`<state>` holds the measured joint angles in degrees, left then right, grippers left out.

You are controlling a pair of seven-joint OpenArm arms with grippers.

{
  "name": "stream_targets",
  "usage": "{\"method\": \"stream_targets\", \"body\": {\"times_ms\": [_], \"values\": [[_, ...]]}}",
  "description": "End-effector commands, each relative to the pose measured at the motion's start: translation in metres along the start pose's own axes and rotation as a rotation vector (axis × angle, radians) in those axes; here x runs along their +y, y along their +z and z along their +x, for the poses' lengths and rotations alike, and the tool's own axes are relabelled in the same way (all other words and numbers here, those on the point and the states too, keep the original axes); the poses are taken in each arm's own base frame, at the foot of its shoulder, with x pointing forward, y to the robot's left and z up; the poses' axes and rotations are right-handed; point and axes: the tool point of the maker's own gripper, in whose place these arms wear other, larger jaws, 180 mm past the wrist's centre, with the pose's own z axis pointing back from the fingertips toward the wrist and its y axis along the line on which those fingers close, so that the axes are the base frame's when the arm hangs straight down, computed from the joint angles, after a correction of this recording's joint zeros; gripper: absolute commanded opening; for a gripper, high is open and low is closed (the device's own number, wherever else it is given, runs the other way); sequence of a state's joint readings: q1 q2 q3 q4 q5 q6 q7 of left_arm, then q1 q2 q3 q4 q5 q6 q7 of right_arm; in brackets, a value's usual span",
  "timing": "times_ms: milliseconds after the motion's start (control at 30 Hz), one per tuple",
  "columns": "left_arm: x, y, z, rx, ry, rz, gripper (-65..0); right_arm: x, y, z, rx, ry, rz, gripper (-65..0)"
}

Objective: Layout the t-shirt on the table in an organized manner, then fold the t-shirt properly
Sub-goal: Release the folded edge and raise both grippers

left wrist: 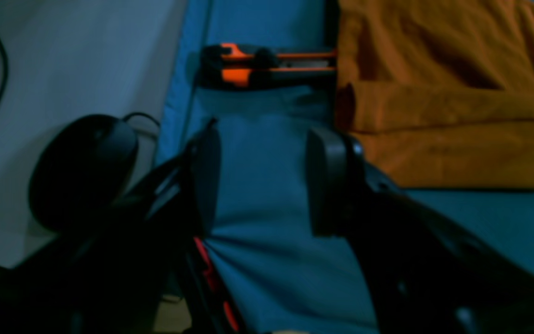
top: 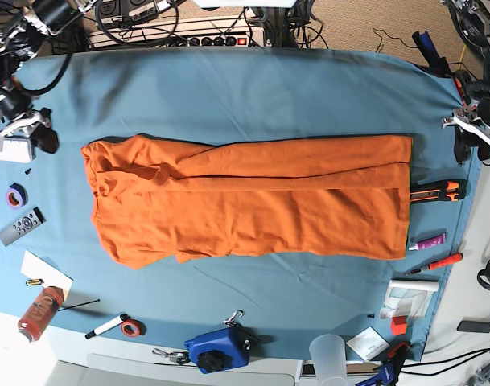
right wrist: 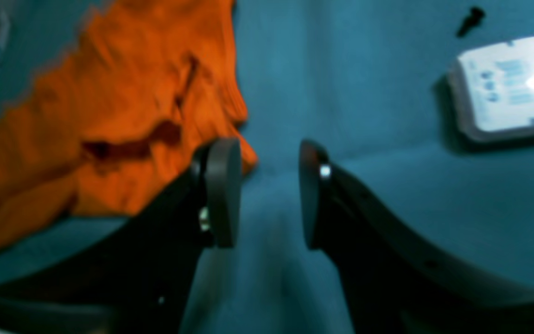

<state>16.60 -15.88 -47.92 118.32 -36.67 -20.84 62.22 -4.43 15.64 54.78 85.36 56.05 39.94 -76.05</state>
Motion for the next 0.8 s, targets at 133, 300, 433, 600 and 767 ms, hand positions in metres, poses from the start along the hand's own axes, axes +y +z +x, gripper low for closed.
{"method": "stream_targets", "body": {"times_ms": [133,300,433,600,767], "values": [[0.001,0.003,0.013,-0.042,-0.023,-0.002,-34.5,0.008,-0.026,-0.013,0.019,-0.062,0.078,-43.5],[0.001,0.003,0.013,-0.044,-0.022,-0.001,-34.5,0.031,-0.048,-0.022,0.060,-0.036,0.145,-43.5],[0.000,0.003,0.014,-0.050,-0.022,-0.002,-34.5,0.041,-0.065,-0.019,0.070,0.009,0.136,-43.5],[0.001,0.003,0.013,-0.047,-0.021,-0.002,-34.5,0.050,-0.078,-0.015,0.065,0.017,0.136,-43.5],[-0.004,-0.001,0.004,-0.035,0.020,-0.024,-35.3,0.045,-0.078,-0.023,0.102,0.033,0.106,-52.2]]}}
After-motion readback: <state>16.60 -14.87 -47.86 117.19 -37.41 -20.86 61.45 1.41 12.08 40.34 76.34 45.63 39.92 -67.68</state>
